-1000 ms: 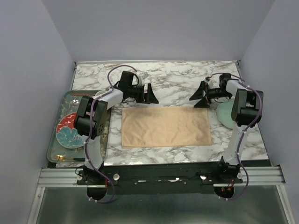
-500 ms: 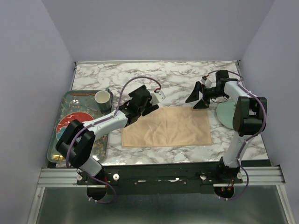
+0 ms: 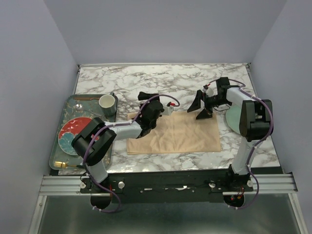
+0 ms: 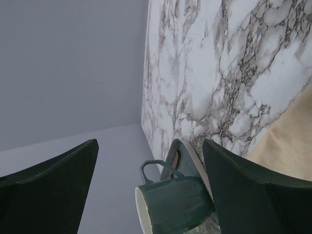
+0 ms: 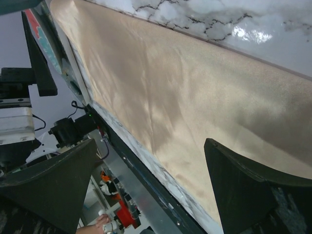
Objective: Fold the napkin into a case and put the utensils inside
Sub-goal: Smooth out the rectangle-folded napkin at the center of the board, then pick up the rectangle-folded napkin at the center of the board.
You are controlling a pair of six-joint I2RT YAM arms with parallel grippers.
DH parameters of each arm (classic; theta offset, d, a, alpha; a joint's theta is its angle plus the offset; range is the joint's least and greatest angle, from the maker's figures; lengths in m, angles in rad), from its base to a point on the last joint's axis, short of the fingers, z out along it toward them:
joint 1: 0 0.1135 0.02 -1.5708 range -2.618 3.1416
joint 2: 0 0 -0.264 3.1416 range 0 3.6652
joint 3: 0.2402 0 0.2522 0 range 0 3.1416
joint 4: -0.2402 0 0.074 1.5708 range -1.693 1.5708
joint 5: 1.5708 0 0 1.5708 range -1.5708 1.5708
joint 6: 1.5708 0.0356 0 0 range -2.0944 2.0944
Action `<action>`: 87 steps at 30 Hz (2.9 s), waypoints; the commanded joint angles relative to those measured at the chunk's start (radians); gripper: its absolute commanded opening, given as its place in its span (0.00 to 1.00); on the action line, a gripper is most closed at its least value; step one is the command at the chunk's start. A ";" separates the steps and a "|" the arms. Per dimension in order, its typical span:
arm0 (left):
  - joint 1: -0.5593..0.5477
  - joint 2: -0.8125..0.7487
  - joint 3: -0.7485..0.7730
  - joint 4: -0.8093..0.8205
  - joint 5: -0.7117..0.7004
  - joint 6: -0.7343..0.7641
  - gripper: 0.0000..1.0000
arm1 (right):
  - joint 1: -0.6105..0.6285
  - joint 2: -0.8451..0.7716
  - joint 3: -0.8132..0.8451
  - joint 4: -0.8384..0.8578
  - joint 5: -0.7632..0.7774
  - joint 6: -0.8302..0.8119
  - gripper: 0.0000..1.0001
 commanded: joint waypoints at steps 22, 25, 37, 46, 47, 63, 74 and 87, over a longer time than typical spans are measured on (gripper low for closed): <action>0.101 0.269 0.078 -0.143 -0.233 -0.118 0.99 | 0.012 0.042 -0.081 -0.010 0.247 0.034 1.00; 0.109 0.283 0.062 -0.112 -0.246 -0.109 0.99 | 0.013 0.049 -0.078 -0.015 0.267 0.037 1.00; 0.124 0.305 -0.067 0.234 -0.270 0.072 0.99 | 0.012 0.063 -0.075 -0.025 0.273 0.032 1.00; 0.102 0.037 0.297 -0.572 -0.043 -0.352 0.99 | 0.013 -0.046 -0.030 -0.064 0.107 -0.101 1.00; 0.102 0.017 0.401 -0.679 0.013 -0.438 0.99 | 0.012 -0.075 -0.029 -0.071 0.106 -0.114 1.00; 0.341 -0.490 0.031 -1.051 0.826 -1.403 0.60 | -0.023 -0.277 -0.130 -0.199 0.334 -0.289 1.00; 0.484 -0.324 -0.047 -0.955 0.705 -1.439 0.42 | -0.066 -0.225 -0.093 -0.240 0.371 -0.302 1.00; 0.494 -0.218 -0.103 -0.807 0.768 -1.434 0.46 | -0.077 -0.213 -0.082 -0.260 0.356 -0.307 1.00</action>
